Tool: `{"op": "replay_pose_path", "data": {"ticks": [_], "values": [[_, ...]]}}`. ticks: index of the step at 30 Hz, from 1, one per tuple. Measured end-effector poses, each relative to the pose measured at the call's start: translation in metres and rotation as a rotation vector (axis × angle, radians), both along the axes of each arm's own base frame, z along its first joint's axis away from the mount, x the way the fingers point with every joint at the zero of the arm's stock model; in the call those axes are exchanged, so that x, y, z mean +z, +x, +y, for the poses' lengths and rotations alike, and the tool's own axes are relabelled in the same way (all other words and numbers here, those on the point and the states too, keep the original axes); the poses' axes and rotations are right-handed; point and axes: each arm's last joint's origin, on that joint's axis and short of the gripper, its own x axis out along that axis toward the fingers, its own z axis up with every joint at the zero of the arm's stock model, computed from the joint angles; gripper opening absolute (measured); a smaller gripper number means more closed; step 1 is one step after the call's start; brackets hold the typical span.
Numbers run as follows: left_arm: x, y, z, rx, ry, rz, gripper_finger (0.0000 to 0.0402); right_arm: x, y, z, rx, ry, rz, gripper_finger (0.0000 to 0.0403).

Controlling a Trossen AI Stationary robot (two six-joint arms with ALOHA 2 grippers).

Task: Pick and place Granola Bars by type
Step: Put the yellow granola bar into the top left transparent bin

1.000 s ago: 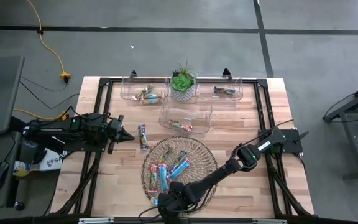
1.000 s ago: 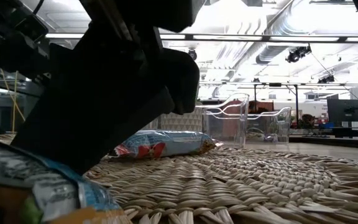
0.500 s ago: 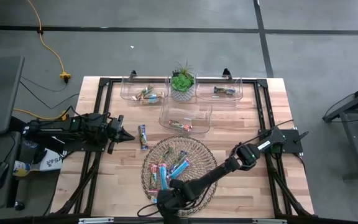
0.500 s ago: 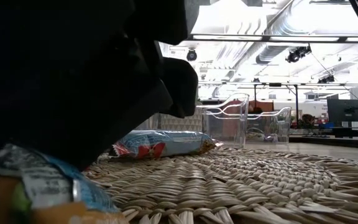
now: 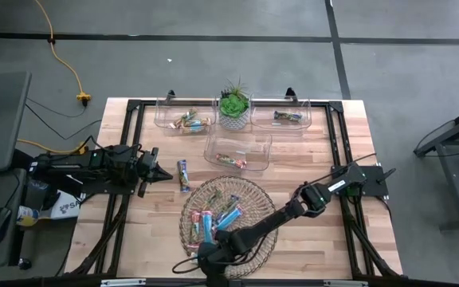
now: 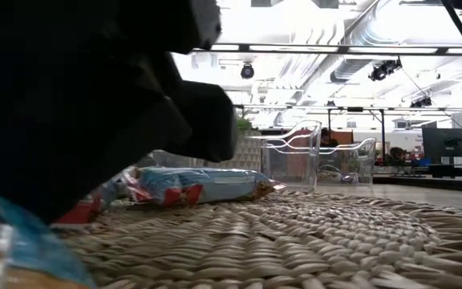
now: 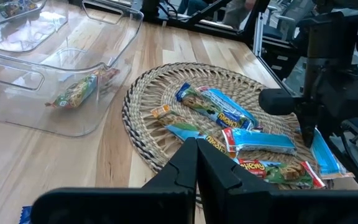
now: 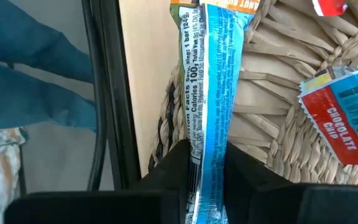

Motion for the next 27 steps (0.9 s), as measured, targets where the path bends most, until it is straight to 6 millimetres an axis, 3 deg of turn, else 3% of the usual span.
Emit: {"op": "replay_pose_path", "data": {"ticks": [10, 16, 22, 27], "values": [[0.000, 0.000, 0.000, 0.000, 0.000, 0.001, 0.0001, 0.028, 0.027, -0.029, -0.011, 0.168, -0.130, 0.0052], [0.000, 0.000, 0.000, 0.000, 0.000, 0.001, 0.0001, 0.048, 0.049, -0.048, -0.009, 0.393, -0.245, 0.0050], [0.000, 0.000, 0.000, 0.000, 0.000, 0.001, 0.0001, 0.078, 0.068, -0.064, -0.003, 0.636, -0.453, 0.0049], [0.000, 0.000, 0.000, 0.000, 0.000, 0.000, 0.0001, 0.104, 0.077, -0.079, 0.002, 0.737, -0.692, 0.0049]]}}
